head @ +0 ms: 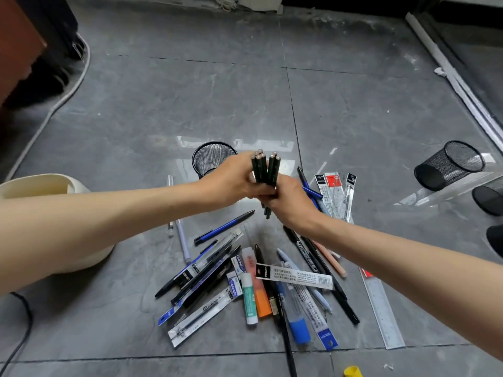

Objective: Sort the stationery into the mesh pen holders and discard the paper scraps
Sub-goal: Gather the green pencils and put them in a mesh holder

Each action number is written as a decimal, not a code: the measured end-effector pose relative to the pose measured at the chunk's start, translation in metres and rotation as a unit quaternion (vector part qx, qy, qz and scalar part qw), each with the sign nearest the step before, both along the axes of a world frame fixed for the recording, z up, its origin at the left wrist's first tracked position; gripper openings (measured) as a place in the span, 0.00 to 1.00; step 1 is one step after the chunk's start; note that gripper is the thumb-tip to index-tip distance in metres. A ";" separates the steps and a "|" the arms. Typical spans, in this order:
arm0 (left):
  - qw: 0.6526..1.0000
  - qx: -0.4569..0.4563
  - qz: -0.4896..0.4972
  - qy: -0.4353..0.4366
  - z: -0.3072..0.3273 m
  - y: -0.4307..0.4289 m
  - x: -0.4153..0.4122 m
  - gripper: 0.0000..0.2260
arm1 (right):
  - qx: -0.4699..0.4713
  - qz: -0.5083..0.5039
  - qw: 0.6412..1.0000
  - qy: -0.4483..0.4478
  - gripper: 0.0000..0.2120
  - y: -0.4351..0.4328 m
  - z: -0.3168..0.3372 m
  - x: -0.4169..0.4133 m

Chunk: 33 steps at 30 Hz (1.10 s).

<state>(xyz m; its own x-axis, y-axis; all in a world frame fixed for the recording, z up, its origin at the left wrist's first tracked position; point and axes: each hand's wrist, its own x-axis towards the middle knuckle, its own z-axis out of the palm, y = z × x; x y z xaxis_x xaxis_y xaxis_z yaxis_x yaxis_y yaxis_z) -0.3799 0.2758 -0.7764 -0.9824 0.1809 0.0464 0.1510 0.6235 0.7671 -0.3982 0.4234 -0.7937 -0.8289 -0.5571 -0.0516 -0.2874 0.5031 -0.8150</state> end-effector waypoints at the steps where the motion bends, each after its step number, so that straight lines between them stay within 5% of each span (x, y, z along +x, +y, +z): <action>1: 1.000 0.009 0.007 0.009 0.006 -0.002 -0.001 0.16 | 0.012 -0.006 1.000 0.012 0.11 -0.004 0.007 -0.004; 7: 0.992 0.016 0.126 0.017 0.027 -0.035 -0.004 0.17 | -0.024 -0.073 0.996 0.041 0.09 -0.036 0.049 -0.029; 12: 0.950 -0.068 0.240 -0.188 -0.006 -0.085 0.010 0.16 | -0.141 -0.153 0.978 -0.018 0.04 -0.062 0.056 -0.048; 20: 0.940 0.101 0.197 -0.260 -0.018 -0.068 0.016 0.14 | -0.216 -0.112 0.962 -0.127 0.09 -0.064 0.039 -0.045; 26: 0.926 0.148 0.206 -0.278 -0.018 -0.056 0.011 0.18 | -0.021 -0.021 0.999 -0.015 0.08 -0.057 0.014 -0.036; 33: 0.916 0.166 0.186 -0.313 -0.013 -0.048 0.017 0.26 | 0.111 0.006 0.991 0.069 0.02 -0.059 0.008 -0.028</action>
